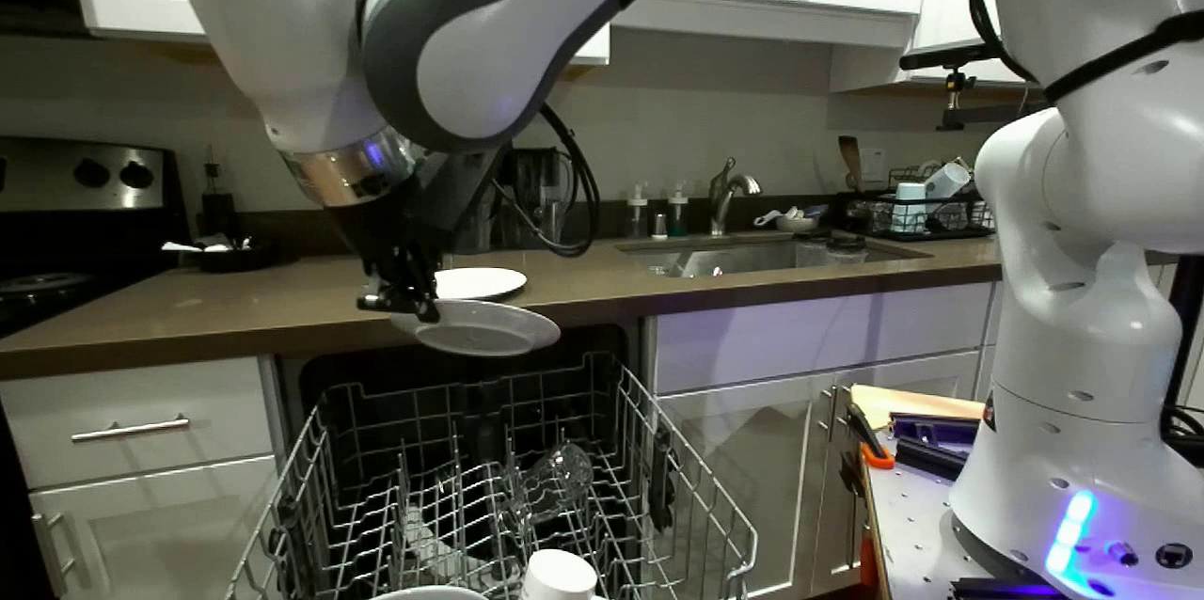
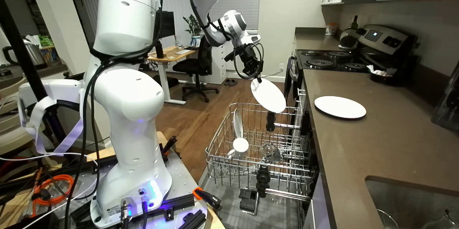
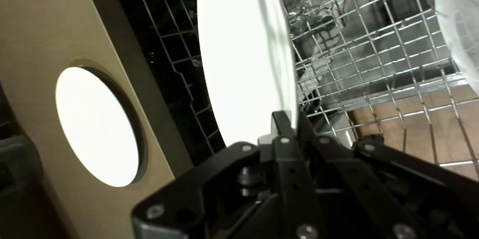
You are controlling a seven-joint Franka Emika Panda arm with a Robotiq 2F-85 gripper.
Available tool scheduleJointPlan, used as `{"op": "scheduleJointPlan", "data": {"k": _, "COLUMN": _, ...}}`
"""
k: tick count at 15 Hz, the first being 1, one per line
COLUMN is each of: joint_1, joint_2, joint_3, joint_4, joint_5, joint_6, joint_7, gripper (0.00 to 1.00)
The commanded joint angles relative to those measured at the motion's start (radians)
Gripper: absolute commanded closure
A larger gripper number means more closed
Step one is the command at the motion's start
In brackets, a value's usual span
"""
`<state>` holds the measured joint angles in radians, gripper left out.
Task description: Take the two white plates one after the other and put them vertically in the dishwasher then move the glass bottle to the right
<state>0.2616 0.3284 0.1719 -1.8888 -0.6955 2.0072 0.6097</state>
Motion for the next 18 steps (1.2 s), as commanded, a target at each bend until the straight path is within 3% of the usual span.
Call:
{"op": "scheduleJointPlan", "data": {"k": 1, "joint_1": -0.054, "joint_2": -0.039, "joint_3": -0.013, "joint_4": -0.043, "joint_5": 0.134, "joint_6": 0.133, "joint_7": -0.171, "gripper": 0.96}}
{"op": "scheduleJointPlan", "data": {"k": 5, "joint_1": -0.084, "joint_2": -0.034, "joint_3": -0.022, "joint_4": -0.066, "joint_5": 0.32, "joint_6": 0.222, "joint_7": -0.36, "gripper": 0.96}}
{"op": "scheduleJointPlan", "data": {"k": 10, "joint_1": -0.101, "joint_2": -0.038, "joint_3": -0.004, "joint_4": -0.095, "joint_5": 0.53, "joint_6": 0.24, "joint_7": -0.575, "gripper": 0.96}}
{"op": "scheduleJointPlan", "data": {"k": 18, "joint_1": -0.119, "joint_2": -0.012, "joint_3": 0.025, "joint_4": -0.092, "joint_5": 0.742, "joint_6": 0.233, "joint_7": -0.826, "gripper": 0.96}}
